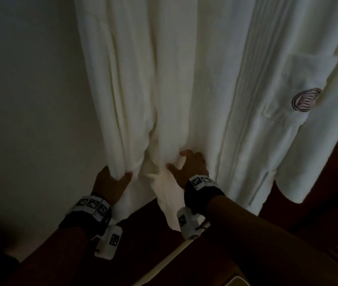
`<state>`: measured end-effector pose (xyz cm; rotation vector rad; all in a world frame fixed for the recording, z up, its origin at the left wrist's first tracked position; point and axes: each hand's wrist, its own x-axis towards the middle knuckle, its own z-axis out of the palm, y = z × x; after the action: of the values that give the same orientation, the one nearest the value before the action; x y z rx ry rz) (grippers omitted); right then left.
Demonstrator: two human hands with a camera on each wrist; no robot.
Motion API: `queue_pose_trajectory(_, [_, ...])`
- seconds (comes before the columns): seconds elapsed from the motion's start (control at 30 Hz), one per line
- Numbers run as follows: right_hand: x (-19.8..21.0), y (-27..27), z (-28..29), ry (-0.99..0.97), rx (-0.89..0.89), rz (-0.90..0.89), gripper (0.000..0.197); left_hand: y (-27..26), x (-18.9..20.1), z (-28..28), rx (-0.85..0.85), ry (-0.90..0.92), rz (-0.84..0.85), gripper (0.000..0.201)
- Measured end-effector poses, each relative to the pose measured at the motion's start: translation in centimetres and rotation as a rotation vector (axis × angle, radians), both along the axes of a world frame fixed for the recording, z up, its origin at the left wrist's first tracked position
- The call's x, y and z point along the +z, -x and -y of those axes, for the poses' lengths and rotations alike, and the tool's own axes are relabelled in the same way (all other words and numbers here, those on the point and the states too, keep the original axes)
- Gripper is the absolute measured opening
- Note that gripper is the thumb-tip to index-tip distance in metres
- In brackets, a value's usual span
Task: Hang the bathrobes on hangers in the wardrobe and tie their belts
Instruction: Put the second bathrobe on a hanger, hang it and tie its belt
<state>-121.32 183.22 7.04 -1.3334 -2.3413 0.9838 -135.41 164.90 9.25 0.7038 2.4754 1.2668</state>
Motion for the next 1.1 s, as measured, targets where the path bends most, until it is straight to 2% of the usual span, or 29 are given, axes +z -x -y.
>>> queue_pose_trajectory(0.1, [0.6,0.5,-0.2,-0.008,0.002,0.018,0.081,-0.3,-0.1,-0.3,-0.054,-0.026,0.060,0.048])
queue_pose_trajectory(0.2, [0.2,1.1,-0.4,-0.089,0.070,0.050,0.055,-0.4,-0.1,-0.8,-0.109,-0.130,0.182,0.059])
queue_pose_trajectory(0.23, [0.2,1.2,-0.4,-0.092,0.075,0.027,0.049,-0.1,-0.2,-1.0,-0.075,-0.148,0.193,0.062])
queue_pose_trajectory(0.3, [0.2,0.6,-0.2,0.018,0.011,-0.100,0.043,0.4,-0.9,-1.5,0.084,-0.164,0.163,0.080])
queue_pose_trajectory(0.33, [0.1,0.0,-0.3,0.085,-0.051,-0.176,0.041,1.1,-1.6,-1.6,0.227,-0.166,0.181,0.096])
queue_pose_trajectory(0.4, [-0.4,-1.6,-0.2,0.177,-0.196,-0.274,0.044,2.1,-2.6,-1.8,0.511,-0.105,0.384,0.127])
queue_pose_trajectory(0.43, [-0.5,-2.5,0.0,0.172,-0.251,-0.311,0.045,2.5,-3.5,-1.9,0.521,-0.037,0.476,0.133])
queue_pose_trajectory(0.47, [-0.8,-3.4,0.1,0.142,-0.280,-0.355,0.044,2.3,-3.9,-2.1,0.424,0.034,0.557,0.126])
queue_pose_trajectory(0.5, [-0.8,-4.2,0.5,0.126,-0.287,-0.402,0.044,1.5,-3.9,-2.5,0.297,0.094,0.601,0.104])
queue_pose_trajectory(0.53, [-0.6,-5.1,0.9,0.141,-0.273,-0.437,0.048,0.3,-3.2,-3.0,0.150,0.140,0.590,0.079])
queue_pose_trajectory(0.57, [-0.3,-5.9,1.4,0.164,-0.238,-0.437,0.055,-0.7,-2.6,-3.7,0.029,0.170,0.543,0.063])
queue_pose_trajectory(0.6, [-0.1,-6.8,1.8,0.168,-0.184,-0.393,0.067,-1.5,-2.5,-4.6,-0.054,0.172,0.447,0.056])
queue_pose_trajectory(0.63, [0.1,-7.7,2.2,0.152,-0.113,-0.307,0.081,-2.2,-2.3,-5.4,-0.129,0.100,0.387,0.060])
queue_pose_trajectory(0.7, [0.4,-9.2,2.7,0.106,0.024,-0.139,0.106,-3.2,-1.8,-6.4,-0.226,-0.138,0.394,0.086])
queue_pose_trajectory(0.77, [0.4,-10.1,2.9,0.062,0.102,-0.031,0.114,-3.3,-1.6,-7.4,-0.277,-0.243,0.402,0.106])
queue_pose_trajectory(0.87, [0.6,-10.6,2.7,0.054,0.120,-0.019,0.102,-3.3,-1.9,-8.3,-0.282,-0.259,0.277,0.108])
queue_pose_trajectory(1.0, [-0.4,-11.6,1.7,0.037,0.009,-0.104,0.043,-2.6,-3.5,-8.2,-0.251,-0.050,-0.034,0.095])
queue_pose_trajectory(1.1, [-0.9,-12.5,1.6,0.015,-0.038,-0.248,0.029,-2.5,-4.4,-8.1,-0.347,0.037,-0.084,0.084])
